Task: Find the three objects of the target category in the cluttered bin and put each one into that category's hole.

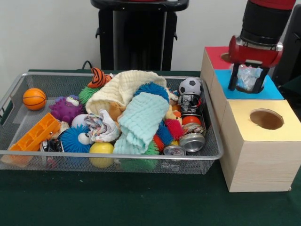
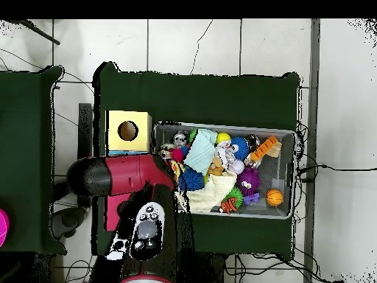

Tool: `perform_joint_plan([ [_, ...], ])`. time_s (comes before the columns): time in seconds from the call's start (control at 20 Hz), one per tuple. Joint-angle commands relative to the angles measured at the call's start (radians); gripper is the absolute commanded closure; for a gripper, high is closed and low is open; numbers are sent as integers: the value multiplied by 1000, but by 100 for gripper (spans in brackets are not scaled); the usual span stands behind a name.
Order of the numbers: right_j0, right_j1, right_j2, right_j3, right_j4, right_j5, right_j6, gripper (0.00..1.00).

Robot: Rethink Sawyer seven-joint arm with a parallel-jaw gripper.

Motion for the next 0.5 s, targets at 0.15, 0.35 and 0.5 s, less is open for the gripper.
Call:
perform_joint_plan([
  [0.15,-105,131,-12,-134,-52,14,64,0],
  [0.35,-98,132,-9,-151,-61,39,67,0],
  [0.5,-103,131,0,-148,-65,32,61,0],
])
